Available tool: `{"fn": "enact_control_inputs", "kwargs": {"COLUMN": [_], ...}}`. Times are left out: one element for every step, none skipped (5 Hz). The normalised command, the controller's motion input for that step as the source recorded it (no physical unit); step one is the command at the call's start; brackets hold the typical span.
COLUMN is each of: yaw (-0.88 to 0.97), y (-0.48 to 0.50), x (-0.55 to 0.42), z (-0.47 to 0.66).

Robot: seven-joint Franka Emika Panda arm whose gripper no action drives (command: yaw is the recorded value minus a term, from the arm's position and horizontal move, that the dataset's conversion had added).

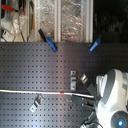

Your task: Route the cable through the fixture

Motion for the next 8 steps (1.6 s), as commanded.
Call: {"fn": "enact_control_inputs", "kwargs": {"yaw": [-0.15,0.03,0.1,0.13,0.12,0.04,0.0,0.0], "y": [0.416,0.017,-0.581,-0.574,-0.481,-0.223,-0.022,0.279], "x": [0.312,0.345,0.168,0.05,0.118,0.288,0.508,0.243], "z": [0.4,0.08,-0.12,-0.51,-0.58,-0.51,0.0,0.13]}}
